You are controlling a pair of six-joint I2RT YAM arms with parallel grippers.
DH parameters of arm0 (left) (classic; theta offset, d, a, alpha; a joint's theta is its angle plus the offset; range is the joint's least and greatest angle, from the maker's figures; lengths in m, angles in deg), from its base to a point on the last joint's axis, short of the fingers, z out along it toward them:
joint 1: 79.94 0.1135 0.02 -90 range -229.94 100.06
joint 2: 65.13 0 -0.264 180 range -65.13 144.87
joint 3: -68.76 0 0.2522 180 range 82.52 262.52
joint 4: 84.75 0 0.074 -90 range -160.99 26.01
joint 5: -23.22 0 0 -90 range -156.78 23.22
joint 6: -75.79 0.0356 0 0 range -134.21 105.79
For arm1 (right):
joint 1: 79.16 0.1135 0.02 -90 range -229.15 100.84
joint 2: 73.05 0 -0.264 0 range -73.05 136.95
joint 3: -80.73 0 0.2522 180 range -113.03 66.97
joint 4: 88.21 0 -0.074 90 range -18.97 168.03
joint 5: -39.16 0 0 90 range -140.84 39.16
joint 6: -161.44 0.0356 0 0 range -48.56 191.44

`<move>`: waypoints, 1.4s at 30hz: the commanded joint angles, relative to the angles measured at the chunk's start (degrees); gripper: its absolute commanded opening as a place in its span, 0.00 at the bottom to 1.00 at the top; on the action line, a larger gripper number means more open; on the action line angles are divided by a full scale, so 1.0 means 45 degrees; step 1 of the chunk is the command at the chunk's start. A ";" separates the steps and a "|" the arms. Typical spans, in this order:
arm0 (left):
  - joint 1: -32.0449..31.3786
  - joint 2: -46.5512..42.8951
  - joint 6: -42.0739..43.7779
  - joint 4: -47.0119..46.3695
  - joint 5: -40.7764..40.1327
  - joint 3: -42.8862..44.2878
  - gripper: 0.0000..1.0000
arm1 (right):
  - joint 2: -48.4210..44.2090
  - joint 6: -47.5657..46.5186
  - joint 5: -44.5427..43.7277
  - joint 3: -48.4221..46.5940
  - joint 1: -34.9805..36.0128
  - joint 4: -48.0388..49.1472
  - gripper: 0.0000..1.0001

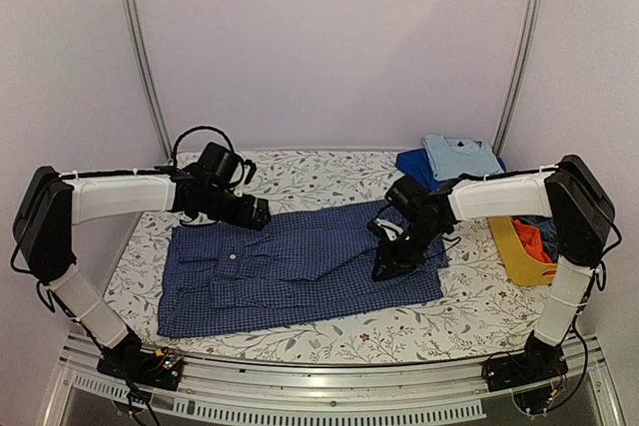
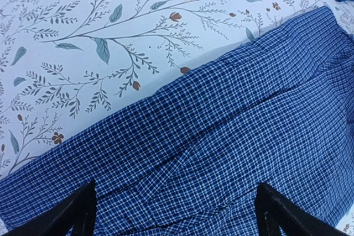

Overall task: Fold and stack the mixed laundry pile
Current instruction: Rotate the rectangle-folded T-shirt at the center of the board.

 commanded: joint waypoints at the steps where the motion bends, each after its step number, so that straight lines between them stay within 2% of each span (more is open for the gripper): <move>1: -0.0125 -0.0229 -0.0310 0.0370 -0.0392 -0.0071 1.00 | 0.1588 0.0260 -0.1883 -0.0330 -0.0073 0.0141 0.19; 8: -0.0051 -0.0516 -0.0382 0.0787 -0.1266 -0.0317 1.00 | 0.4711 -0.0802 -0.3671 -0.2762 -0.0105 -0.0710 0.00; 11: 0.0076 -0.0673 -0.0496 0.0951 -0.1448 -0.0459 1.00 | 0.6183 -0.1154 -0.4552 -0.4928 -0.0326 -0.1294 0.00; 16: 0.0384 -0.0664 -0.0548 0.1526 -0.1527 -0.0592 1.00 | 0.8884 -0.1800 -0.6523 -0.9909 -0.1153 -0.2619 0.00; 19: 0.0635 -0.0319 -0.0416 0.1963 -0.1451 -0.0532 1.00 | 0.9757 -0.2364 -0.7235 -1.2009 -0.1746 -0.3211 0.00; 21: 0.0766 0.0000 -0.0292 0.2125 -0.1448 -0.0504 1.00 | 0.9712 -0.2834 -0.7817 -1.1998 -0.1984 -0.3130 0.00; 25: 0.0965 0.0767 -0.0107 0.2371 -0.1083 -0.0247 1.00 | 0.7966 -0.3505 -0.8730 -1.0808 -0.2429 -0.2505 0.01; 27: 0.0946 0.0920 0.0360 0.2258 -0.0698 -0.0159 1.00 | 0.7094 -0.3472 -0.8298 -1.0502 -0.2552 -0.2321 0.02; 29: 0.0945 0.1045 0.0724 0.2234 -0.0939 -0.0074 0.98 | 0.5895 -0.3508 -0.7229 -0.9643 -0.2539 -0.1699 0.08; 31: 0.0954 0.1235 0.1092 0.2350 -0.0974 0.0156 0.91 | 0.5006 -0.3462 -0.5754 -0.9039 -0.2520 -0.1322 0.16; 36: 0.0610 0.2011 0.2094 0.3214 -0.1857 0.0979 0.71 | 0.4434 -0.2958 -0.2930 -0.8610 -0.2460 -0.1466 0.19; 39: 0.0269 0.2813 0.2416 0.4001 -0.2837 0.1125 0.62 | 0.4303 -0.2516 -0.2132 -0.8109 -0.2459 -0.1323 0.19; 42: -0.0185 0.3483 0.2111 0.4363 -0.3048 0.0946 0.54 | 0.3949 -0.2236 -0.2072 -0.7408 -0.2469 -0.1113 0.19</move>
